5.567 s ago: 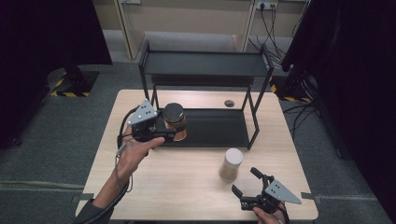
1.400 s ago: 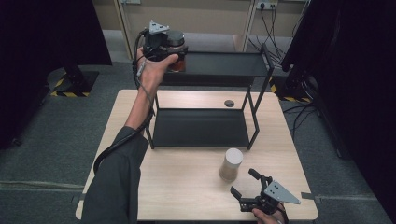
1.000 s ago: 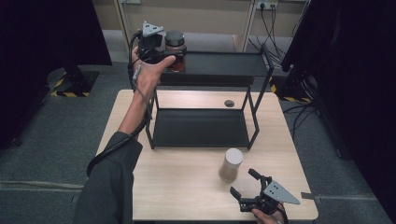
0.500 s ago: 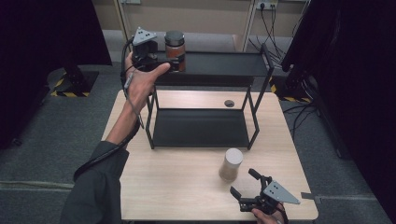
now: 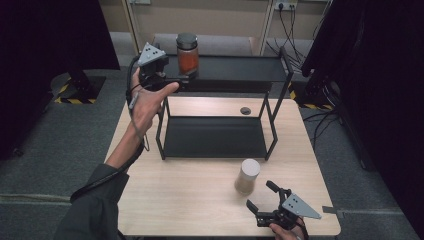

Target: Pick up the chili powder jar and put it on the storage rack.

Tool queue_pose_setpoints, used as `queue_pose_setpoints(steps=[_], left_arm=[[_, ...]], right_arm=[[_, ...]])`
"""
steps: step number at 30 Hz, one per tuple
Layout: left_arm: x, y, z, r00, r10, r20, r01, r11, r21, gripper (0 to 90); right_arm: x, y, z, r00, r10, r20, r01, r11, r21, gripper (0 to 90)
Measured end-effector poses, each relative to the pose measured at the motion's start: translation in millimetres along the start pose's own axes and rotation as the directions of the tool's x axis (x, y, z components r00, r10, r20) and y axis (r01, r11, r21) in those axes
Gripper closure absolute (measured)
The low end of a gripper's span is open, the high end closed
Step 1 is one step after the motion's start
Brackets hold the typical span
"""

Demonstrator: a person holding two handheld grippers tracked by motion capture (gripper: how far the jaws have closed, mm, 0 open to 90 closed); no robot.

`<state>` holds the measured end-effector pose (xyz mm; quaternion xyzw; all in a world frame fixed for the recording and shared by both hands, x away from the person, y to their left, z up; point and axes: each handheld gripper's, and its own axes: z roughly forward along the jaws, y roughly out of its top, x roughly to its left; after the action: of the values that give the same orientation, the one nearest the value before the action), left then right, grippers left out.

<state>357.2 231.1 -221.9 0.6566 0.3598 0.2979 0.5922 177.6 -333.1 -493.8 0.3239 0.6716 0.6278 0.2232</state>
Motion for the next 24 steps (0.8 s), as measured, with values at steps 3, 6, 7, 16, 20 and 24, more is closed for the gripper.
queue_pose_setpoints(steps=[3, 6, 7, 16, 20, 24], left_arm=[[-0.6, -4.6, -4.6, 0.9999, 0.002, 0.013, -0.002, 1.0, -0.007, 1.4], [-1.1, -10.3, -8.5, 0.9997, -0.005, 0.025, 0.005, 0.9999, -0.015, 1.4], [-1.3, -12.5, -9.7, 0.9995, -0.008, 0.03, 0.009, 0.9998, -0.019, 1.4], [-5.7, -33.1, -19.7, 0.9964, -0.007, 0.084, 0.01, 0.9994, -0.032, 1.5], [-8.8, -45.0, -23.6, 0.9936, -0.009, 0.113, 0.013, 0.9992, -0.039, 1.7], [-12.3, -55.5, -26.5, 0.9904, -0.01, 0.138, 0.016, 0.999, -0.041, 1.7]], right_arm=[[0.0, 0.0, 0.0, 1.0, 0.0, 0.001, 0.0, 1.0, -0.001, 0.6], [0.2, 0.0, -0.1, 1.0, 0.0, 0.001, 0.0, 1.0, -0.001, 0.6], [0.3, 0.1, -0.2, 1.0, 0.0, 0.001, 0.0, 1.0, -0.001, 0.6], [0.8, 0.1, -0.4, 1.0, -0.003, 0.003, 0.003, 1.0, -0.002, 0.6], [1.1, 0.1, -0.3, 1.0, -0.004, 0.002, 0.004, 1.0, -0.002, 0.6], [1.4, 0.2, -0.2, 1.0, -0.005, 0.002, 0.005, 1.0, -0.001, 0.6]])
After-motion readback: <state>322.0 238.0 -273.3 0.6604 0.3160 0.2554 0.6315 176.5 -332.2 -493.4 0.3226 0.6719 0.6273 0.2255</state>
